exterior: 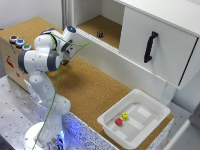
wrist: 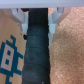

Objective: Go open the drawer

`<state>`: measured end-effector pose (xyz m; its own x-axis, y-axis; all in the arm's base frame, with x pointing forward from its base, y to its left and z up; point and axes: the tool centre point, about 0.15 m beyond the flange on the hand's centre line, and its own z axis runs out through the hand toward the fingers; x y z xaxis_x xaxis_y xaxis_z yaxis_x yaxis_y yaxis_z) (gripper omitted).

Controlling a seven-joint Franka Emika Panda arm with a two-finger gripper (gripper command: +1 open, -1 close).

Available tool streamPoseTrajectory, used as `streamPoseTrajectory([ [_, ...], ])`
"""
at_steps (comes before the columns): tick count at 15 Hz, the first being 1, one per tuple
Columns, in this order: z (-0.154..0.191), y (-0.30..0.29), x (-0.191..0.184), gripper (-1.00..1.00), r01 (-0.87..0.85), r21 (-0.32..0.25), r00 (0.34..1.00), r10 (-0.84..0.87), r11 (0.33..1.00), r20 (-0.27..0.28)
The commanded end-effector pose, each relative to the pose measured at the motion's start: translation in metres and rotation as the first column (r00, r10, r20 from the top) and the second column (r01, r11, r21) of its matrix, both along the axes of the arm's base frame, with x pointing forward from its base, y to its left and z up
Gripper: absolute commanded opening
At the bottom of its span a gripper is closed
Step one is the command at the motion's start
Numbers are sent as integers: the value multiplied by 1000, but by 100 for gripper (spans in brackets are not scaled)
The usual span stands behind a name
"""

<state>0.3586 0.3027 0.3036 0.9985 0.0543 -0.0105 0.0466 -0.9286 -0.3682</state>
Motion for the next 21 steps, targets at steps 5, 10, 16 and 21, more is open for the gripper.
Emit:
streamPoseTrajectory([
  [5,-29,-71,3,-100,5,40,1000,-4,999,-9],
  [10,-28,-102,6,-100,37,36,999,-37,999,-6],
  [16,-21,-145,9,-100,109,15,994,-109,994,2],
  [21,-10,-174,7,100,181,-7,983,-181,983,1],
])
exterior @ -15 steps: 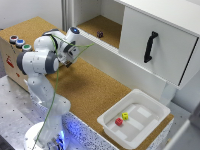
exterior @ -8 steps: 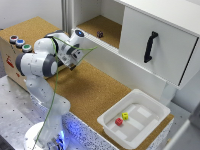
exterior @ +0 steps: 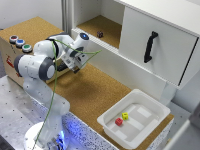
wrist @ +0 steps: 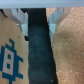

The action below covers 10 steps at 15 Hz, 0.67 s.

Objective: Go open the drawer

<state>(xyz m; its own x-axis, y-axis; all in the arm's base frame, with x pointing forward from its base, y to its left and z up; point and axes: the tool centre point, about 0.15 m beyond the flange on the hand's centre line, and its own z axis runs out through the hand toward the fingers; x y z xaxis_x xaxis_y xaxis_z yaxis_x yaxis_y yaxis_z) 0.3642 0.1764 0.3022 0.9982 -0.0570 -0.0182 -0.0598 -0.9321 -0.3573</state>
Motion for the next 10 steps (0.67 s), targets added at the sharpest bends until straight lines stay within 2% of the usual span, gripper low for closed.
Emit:
streamPoseTrajectory([
  [1,0,-49,0,100,77,-11,997,-77,997,25],
  [4,21,-48,-4,100,85,-47,995,-83,995,57],
  [7,40,-23,-5,100,55,-136,995,-43,989,93],
  [10,75,-3,-15,100,77,-253,986,-35,965,165],
])
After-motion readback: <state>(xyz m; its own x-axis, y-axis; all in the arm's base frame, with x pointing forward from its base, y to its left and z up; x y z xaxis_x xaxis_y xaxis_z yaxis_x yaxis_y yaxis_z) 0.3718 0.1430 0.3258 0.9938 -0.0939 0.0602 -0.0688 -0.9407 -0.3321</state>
